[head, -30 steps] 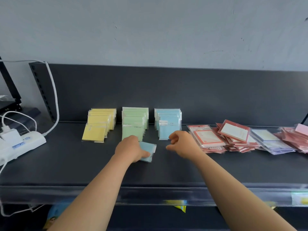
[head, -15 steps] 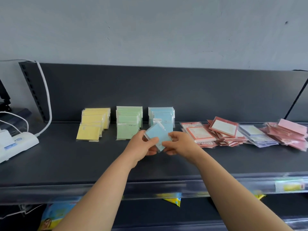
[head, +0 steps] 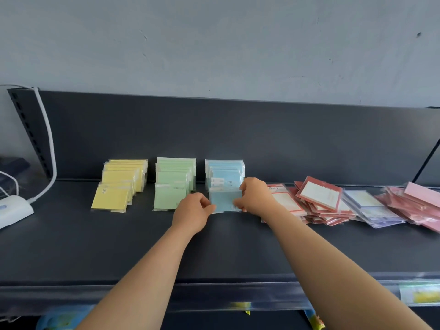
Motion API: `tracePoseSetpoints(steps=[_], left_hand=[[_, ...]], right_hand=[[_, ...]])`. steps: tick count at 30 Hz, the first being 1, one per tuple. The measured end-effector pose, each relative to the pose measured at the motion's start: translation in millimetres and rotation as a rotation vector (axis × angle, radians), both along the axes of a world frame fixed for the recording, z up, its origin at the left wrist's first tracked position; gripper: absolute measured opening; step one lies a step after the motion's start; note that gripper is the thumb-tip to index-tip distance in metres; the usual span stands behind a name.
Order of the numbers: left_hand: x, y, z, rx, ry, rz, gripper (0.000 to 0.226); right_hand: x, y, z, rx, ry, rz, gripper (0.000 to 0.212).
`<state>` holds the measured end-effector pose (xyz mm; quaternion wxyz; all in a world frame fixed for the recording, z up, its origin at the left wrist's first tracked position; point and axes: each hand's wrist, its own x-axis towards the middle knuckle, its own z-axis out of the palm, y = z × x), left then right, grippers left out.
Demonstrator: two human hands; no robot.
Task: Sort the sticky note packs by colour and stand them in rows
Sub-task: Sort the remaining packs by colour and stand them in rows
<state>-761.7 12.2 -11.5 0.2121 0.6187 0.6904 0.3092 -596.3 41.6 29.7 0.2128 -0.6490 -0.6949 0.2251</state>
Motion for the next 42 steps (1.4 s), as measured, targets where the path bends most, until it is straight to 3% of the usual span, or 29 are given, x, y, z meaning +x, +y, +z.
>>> tracePoseSetpoints(steps=[4, 9, 18, 24, 27, 30, 37, 42], left_hand=[[3.6, 9.1, -0.5, -0.005, 0.097, 0.014, 0.013], [2.2, 14.9, 0.2, -0.006, 0.096, -0.019, 0.019], [2.3, 24.0, 18.5, 0.025, -0.073, -0.034, 0.054], [8.3, 37.4, 19.5, 0.014, -0.159, -0.097, 0.046], [9.8, 40.8, 16.3, 0.017, -0.132, -0.117, 0.055], [11.3, 43.0, 15.2, 0.011, -0.115, -0.114, 0.063], [6.9, 32.5, 20.2, 0.009, -0.154, -0.145, 0.056], [-4.7, 11.8, 24.0, -0.176, -0.054, -0.125, 0.095]], right_hand=[[-3.0, 6.4, -11.7, 0.031, -0.136, -0.002, 0.019], [-0.3, 10.1, -14.4, 0.064, -0.174, 0.029, 0.033], [7.9, 23.8, -2.7, 0.079, -0.007, 0.053, 0.044], [1.2, 28.4, -3.2, 0.002, 0.092, 0.108, 0.043], [0.1, 32.1, -8.3, -0.009, 0.112, 0.1, 0.041], [0.0, 34.9, -10.8, -0.014, 0.111, 0.085, 0.042], [4.3, 31.4, -10.7, -0.015, 0.044, 0.129, 0.046], [14.1, 10.3, -4.2, -0.046, -0.131, 0.16, 0.053]])
